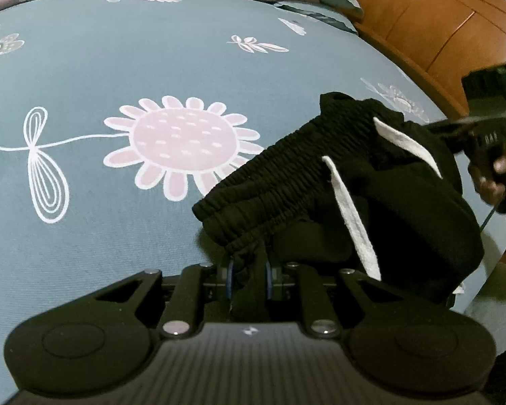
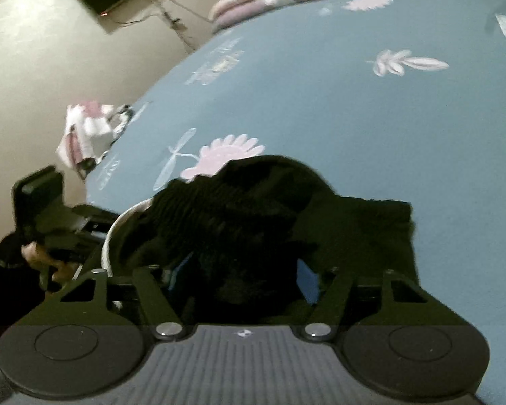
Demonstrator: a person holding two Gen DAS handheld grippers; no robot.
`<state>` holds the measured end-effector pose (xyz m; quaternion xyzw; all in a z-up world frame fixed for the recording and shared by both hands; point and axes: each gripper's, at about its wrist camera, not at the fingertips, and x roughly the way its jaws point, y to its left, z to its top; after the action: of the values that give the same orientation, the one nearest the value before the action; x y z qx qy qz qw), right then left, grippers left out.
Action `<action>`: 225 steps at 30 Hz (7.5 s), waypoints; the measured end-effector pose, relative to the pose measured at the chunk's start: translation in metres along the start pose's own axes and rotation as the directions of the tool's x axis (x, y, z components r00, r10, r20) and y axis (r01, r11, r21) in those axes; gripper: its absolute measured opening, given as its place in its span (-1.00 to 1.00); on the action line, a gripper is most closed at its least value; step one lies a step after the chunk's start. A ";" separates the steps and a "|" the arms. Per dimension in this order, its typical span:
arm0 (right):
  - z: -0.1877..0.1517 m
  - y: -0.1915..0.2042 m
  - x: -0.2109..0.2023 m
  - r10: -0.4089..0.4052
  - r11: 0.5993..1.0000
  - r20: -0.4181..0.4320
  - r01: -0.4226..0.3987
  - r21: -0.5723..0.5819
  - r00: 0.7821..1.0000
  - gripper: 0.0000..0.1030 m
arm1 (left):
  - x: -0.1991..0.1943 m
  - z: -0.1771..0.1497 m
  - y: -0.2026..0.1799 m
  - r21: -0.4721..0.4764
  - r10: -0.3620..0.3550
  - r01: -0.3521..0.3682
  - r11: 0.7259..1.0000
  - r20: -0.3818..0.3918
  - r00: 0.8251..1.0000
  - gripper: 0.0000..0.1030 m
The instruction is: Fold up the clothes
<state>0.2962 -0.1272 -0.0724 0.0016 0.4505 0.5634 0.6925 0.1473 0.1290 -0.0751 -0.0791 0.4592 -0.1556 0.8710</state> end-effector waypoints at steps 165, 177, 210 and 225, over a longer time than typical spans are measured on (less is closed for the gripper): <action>-0.135 0.089 -0.123 -0.693 0.719 0.272 0.610 0.333 0.668 0.36 | -0.003 0.047 -0.043 0.147 -0.088 0.066 0.987 0.150 0.985 0.21; -0.127 0.095 -0.114 -0.705 0.709 0.246 0.643 0.291 0.666 0.36 | 0.032 0.031 -0.026 -0.019 -0.116 0.121 0.993 0.169 0.979 -0.99; -0.138 0.085 -0.110 -0.703 0.707 0.218 0.634 0.315 0.676 0.41 | 0.027 0.053 -0.022 -0.079 -0.114 0.133 0.988 0.209 0.971 0.08; -0.132 0.097 -0.106 -0.695 0.719 0.233 0.645 0.260 0.680 0.41 | 0.052 0.016 -0.020 -0.279 -0.134 0.218 0.935 0.293 0.947 -0.41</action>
<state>0.1419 -0.2411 -0.0355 -0.0199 0.3459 0.2250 0.9107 0.1836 0.0927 -0.1010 -0.2755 0.3461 -0.1480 0.8845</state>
